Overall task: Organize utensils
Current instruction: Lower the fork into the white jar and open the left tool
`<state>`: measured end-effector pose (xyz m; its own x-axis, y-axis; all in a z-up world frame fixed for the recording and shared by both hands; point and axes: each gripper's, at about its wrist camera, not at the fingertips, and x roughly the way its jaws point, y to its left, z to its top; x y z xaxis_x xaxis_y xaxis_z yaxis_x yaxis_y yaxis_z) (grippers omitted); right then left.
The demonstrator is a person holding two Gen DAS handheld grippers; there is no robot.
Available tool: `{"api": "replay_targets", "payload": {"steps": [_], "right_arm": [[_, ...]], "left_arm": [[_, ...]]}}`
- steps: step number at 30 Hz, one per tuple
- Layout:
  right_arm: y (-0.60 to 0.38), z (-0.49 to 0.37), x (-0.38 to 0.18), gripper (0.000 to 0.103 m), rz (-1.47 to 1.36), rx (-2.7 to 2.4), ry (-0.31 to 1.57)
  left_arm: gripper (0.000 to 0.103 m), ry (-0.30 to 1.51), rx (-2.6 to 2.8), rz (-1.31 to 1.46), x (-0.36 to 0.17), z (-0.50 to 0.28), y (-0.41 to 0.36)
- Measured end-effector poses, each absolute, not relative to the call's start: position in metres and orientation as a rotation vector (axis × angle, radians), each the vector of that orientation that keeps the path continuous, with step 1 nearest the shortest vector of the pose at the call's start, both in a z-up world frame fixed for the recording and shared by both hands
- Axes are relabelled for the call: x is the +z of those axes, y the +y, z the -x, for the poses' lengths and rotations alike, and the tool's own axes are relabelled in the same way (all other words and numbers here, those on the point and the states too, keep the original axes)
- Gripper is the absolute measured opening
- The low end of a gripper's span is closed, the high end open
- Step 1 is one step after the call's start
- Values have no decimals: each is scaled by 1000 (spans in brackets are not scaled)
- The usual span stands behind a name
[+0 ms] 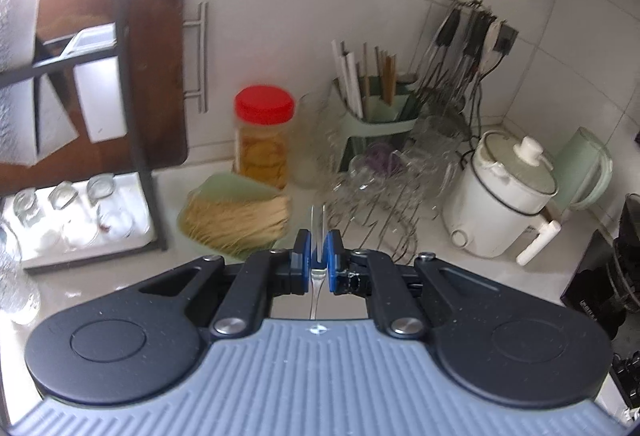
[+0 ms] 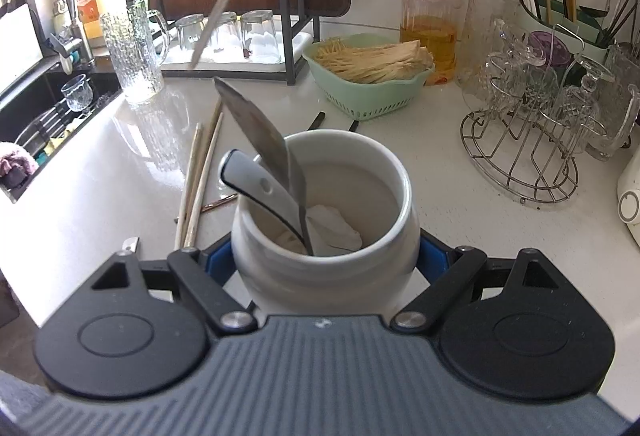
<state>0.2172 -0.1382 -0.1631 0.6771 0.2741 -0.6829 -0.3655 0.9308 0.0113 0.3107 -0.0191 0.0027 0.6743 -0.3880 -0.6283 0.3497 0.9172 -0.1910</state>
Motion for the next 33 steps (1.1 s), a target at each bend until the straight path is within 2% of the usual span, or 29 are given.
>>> {"api": "replay_targets", "payload": {"steps": [6,15,33], "right_arm": [[-137,-218,-163,91,133,362,743],[-138,-218,-164,91,133,368,735],[-138,-221,-165,91,122,357,722]], "left_arm": [[10,701,-463,45,5,-314,-40],[10,710,-501,4,-26,-316,-69],[10,835,-488,20,-46,-292,-48]]}}
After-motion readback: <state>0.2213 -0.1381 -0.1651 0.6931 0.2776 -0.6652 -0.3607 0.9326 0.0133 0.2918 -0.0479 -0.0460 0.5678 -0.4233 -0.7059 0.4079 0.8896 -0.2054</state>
